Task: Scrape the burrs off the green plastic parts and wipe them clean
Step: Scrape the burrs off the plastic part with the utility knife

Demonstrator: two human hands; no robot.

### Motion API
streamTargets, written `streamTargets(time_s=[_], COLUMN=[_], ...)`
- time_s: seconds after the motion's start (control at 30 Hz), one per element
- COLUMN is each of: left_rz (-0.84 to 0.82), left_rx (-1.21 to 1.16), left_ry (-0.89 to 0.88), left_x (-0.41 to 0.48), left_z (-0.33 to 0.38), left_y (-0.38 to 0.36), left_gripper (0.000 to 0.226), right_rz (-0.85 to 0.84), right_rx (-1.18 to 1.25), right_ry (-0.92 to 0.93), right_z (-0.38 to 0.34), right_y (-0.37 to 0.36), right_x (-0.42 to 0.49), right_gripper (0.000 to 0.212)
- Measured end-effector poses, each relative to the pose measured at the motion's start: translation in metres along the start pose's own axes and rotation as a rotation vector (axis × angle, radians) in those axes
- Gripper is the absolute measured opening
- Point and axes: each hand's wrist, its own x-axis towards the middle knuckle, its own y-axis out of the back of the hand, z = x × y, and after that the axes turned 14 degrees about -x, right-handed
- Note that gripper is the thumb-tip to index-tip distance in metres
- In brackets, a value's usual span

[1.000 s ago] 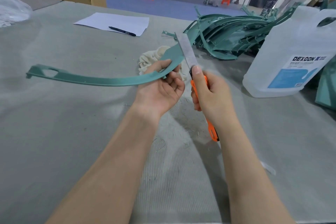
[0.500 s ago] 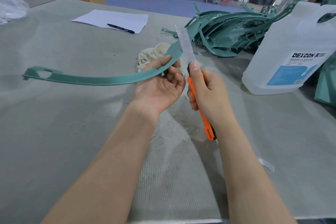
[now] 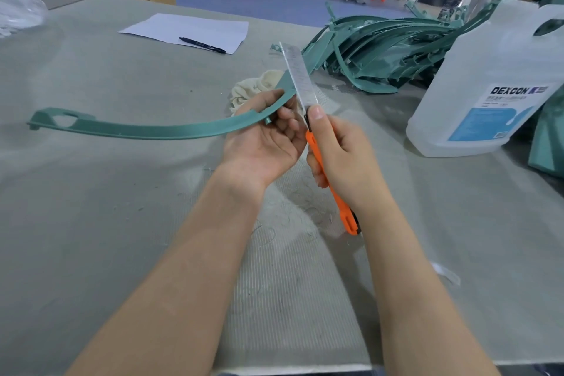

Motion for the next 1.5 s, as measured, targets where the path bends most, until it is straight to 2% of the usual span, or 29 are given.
streamTargets(time_s=[0.23, 0.53, 0.67, 0.8, 0.87, 0.93, 1.0, 1.13, 1.3, 1.4, 1.5], left_rz=[-0.01, -0.006, -0.01, 0.06, 0.037, 0.003, 0.035, 0.002, 0.011, 0.007, 0.001], left_rx=[0.007, 0.008, 0.013, -0.088, -0.083, -0.062, -0.015, 0.021, 0.013, 0.008, 0.001], left_ry=[-0.003, -0.007, -0.008, 0.011, 0.026, -0.009, -0.037, 0.024, 0.03, 0.026, 0.021], left_x=[0.0, -0.001, -0.001, 0.002, 0.0, 0.0, 0.002, 0.002, 0.002, 0.0, -0.002], left_z=[-0.001, 0.0, 0.0, 0.002, 0.003, 0.002, 0.001, 0.002, 0.001, -0.001, -0.002], left_y=[-0.001, -0.001, -0.002, 0.001, 0.002, 0.0, -0.002, -0.001, -0.001, -0.003, -0.004], left_gripper=[0.012, 0.014, 0.016, 0.018, 0.018, 0.021, 0.02, 0.025, 0.033, 0.018, 0.012], right_rz=[-0.02, -0.039, -0.046, -0.161, -0.189, -0.149, -0.036, 0.115, 0.105, 0.091, 0.072], right_rx=[0.019, 0.012, 0.011, -0.167, -0.172, -0.111, -0.048, -0.001, -0.018, -0.012, -0.001], right_ry=[0.008, 0.038, 0.046, 0.152, 0.16, 0.155, 0.096, -0.015, -0.013, -0.012, -0.007], right_z=[0.001, 0.002, 0.001, -0.001, -0.004, -0.003, -0.002, 0.002, 0.004, 0.004, 0.002], right_y=[0.001, 0.001, 0.001, -0.011, -0.012, -0.008, -0.003, 0.003, 0.0, 0.0, 0.001], right_x=[0.0, 0.001, 0.0, -0.003, -0.004, -0.004, -0.002, 0.004, 0.005, 0.004, 0.002], right_gripper=[0.044, 0.056, 0.049, 0.037, 0.034, 0.034, 0.042, 0.048, 0.048, 0.048, 0.048])
